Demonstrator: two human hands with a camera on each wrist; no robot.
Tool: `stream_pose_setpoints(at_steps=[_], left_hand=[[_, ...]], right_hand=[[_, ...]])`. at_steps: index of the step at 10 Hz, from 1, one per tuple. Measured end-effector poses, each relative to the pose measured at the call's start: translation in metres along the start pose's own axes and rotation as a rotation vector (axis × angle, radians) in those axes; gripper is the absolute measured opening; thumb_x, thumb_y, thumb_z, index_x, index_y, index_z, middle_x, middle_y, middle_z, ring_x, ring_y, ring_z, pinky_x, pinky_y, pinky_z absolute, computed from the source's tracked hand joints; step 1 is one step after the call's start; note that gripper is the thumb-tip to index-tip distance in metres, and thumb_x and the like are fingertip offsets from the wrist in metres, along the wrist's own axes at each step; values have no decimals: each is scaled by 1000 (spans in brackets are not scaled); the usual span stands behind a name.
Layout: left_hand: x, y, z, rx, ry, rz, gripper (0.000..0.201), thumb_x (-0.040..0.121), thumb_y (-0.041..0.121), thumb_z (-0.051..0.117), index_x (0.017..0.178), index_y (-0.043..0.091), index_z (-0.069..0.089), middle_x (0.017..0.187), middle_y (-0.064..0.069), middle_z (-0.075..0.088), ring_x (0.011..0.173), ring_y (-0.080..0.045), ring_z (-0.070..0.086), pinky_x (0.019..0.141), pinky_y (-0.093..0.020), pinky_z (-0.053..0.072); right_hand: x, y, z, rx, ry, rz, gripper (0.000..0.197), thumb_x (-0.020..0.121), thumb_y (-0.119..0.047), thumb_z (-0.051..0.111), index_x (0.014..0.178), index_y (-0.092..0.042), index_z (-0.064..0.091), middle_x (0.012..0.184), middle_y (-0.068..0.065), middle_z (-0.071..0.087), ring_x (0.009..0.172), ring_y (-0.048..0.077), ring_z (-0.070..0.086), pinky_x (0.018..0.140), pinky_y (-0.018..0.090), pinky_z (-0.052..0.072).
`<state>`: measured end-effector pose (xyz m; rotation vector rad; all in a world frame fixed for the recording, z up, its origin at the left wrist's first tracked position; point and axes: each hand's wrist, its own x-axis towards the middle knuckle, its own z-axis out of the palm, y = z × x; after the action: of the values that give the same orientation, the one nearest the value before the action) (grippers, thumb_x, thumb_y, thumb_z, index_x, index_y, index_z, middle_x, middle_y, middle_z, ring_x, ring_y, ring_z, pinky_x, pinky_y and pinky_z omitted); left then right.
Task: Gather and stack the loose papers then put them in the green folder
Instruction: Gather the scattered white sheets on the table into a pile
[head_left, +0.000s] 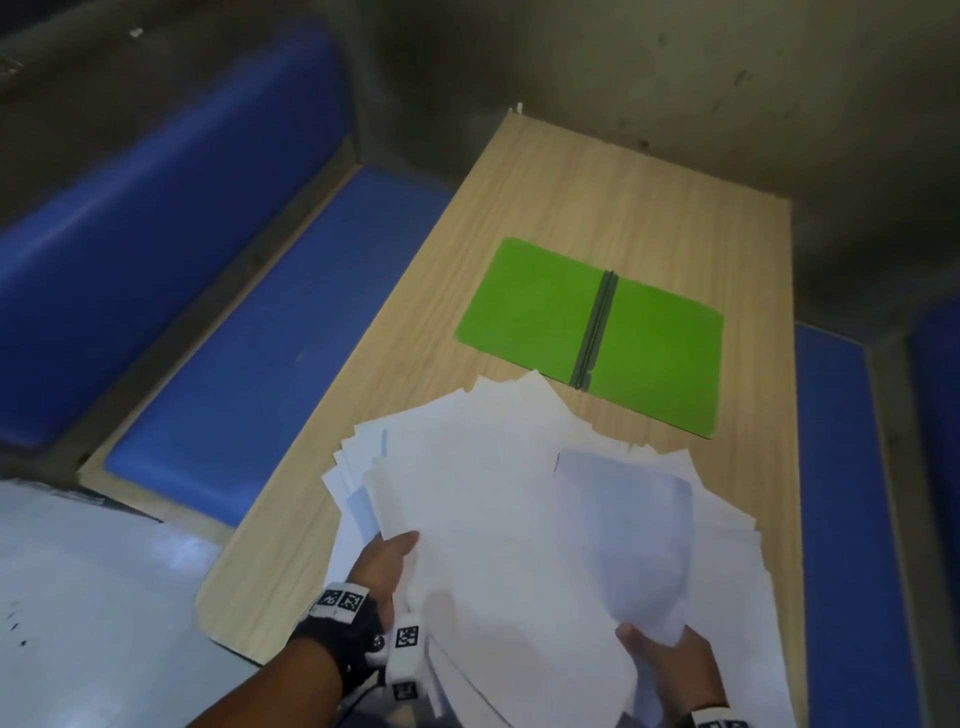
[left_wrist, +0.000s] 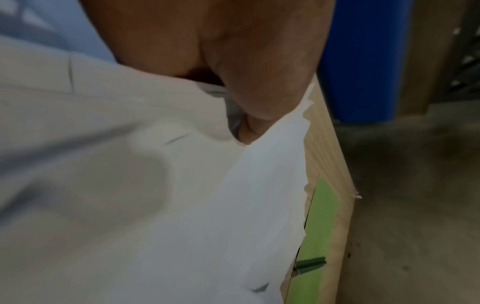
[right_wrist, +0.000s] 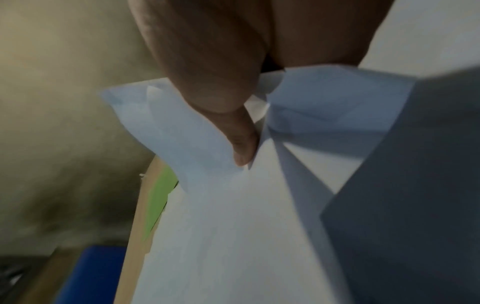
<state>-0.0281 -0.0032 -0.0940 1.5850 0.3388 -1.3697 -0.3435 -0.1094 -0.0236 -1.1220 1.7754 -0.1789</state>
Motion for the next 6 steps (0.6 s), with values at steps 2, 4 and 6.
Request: stream_pose_setpoints(at_steps=[2,4,6], left_hand=[[10,27,-23,373,-42,153,52,82,38,64,130,19,61,114,-5,74,102,-31,71,97,-53,53],[-7,43,-3,724,-219,122,58,83,57,60,124,16,63,110,-4,76,101,-24,70,97,-42,52],[-10,35,-3,520,-224,38,49,82,62,67,113,25,67,110,8,73,113,-17,63,105,-36,43]], right_hand=[[20,-56,-75,-77,-66,-248,25,74,6,74,99,1,69,85,7,72,79,21,64,62,28,46],[46,-115,-40,-202,-296,-435,23,70,-11,80,90,-10,69,73,-13,71,64,-4,65,58,13,48],[68,-97,58,-337,-335,-404,69,70,-3,79,131,-12,49,118,1,57,108,14,52,88,24,40]])
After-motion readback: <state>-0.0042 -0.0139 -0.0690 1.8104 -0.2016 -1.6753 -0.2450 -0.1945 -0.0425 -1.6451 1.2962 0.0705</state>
